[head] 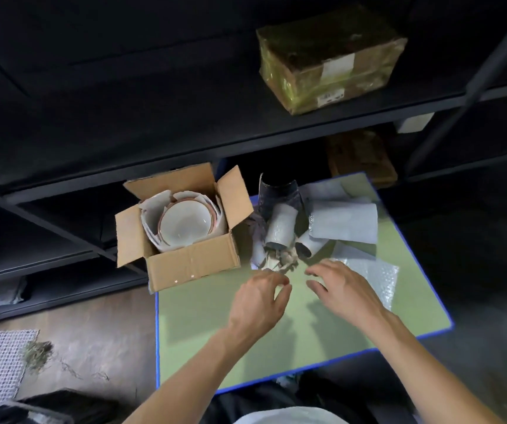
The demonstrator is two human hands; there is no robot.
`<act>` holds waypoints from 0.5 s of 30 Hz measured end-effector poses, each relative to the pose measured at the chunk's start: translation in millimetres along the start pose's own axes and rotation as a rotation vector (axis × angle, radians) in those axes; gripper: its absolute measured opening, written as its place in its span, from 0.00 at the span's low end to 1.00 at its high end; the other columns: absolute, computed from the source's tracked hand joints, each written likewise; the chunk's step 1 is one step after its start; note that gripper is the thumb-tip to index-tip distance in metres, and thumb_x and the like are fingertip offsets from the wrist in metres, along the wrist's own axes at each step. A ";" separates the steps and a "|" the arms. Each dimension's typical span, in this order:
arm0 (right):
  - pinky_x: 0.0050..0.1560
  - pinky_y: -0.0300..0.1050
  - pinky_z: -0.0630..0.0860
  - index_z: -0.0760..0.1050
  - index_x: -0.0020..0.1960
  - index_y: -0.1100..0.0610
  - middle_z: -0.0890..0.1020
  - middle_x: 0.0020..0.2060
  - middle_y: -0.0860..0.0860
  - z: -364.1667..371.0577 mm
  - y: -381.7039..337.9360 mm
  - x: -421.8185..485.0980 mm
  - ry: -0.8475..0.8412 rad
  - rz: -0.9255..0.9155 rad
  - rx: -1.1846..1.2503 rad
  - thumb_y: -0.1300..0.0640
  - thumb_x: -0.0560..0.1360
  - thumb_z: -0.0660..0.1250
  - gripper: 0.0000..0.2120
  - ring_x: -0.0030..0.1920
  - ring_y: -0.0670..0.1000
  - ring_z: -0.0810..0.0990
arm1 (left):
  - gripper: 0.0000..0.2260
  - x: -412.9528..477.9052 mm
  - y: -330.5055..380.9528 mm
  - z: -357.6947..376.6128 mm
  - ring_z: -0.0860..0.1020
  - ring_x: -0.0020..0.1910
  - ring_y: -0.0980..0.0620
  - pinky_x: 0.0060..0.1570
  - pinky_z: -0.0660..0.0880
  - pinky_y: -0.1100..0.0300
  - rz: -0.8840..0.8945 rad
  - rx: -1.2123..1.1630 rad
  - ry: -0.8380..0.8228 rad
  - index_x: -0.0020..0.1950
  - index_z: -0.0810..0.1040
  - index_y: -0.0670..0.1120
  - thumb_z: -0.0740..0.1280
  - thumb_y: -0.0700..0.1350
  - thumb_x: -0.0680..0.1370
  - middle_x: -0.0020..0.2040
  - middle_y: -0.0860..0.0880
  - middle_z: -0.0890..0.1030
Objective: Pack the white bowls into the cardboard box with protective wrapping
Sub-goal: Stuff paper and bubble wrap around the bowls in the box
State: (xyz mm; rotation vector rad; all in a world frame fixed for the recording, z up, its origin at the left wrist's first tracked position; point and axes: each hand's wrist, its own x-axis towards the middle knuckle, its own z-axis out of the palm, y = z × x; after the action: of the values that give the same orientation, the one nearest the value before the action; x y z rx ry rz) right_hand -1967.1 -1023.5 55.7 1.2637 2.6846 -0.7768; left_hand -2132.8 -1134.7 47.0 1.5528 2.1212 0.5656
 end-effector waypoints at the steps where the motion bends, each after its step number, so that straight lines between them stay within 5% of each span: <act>1: 0.61 0.49 0.74 0.74 0.67 0.49 0.77 0.62 0.45 0.1 11.0 -4.8 -0.020 0.030 -0.012 0.48 0.82 0.62 0.16 0.66 0.49 0.72 | 0.12 4.7 5.5 8.2 0.78 0.56 0.50 0.49 0.74 0.55 0.019 0.009 -0.028 0.57 0.80 0.52 0.61 0.54 0.80 0.56 0.53 0.81; 5: 0.62 0.49 0.73 0.69 0.72 0.49 0.73 0.67 0.46 -0.7 53.9 -24.1 -0.083 0.148 -0.026 0.48 0.82 0.60 0.20 0.69 0.49 0.68 | 0.17 24.1 23.6 32.5 0.73 0.64 0.51 0.57 0.72 0.56 0.056 0.063 -0.141 0.67 0.76 0.51 0.61 0.54 0.81 0.64 0.53 0.76; 15: 0.63 0.49 0.72 0.66 0.74 0.51 0.70 0.70 0.49 -3.8 108.9 -41.8 -0.110 0.290 0.023 0.49 0.81 0.61 0.22 0.70 0.52 0.66 | 0.21 50.5 46.8 67.1 0.72 0.64 0.47 0.62 0.71 0.54 0.114 0.156 -0.234 0.73 0.68 0.48 0.59 0.54 0.82 0.67 0.49 0.72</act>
State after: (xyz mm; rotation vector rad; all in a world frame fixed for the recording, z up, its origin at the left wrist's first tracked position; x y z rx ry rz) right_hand -1858.6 -993.0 25.6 1.5216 2.3415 -0.8115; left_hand -2071.3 -1069.0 13.0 1.7400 1.9480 0.2439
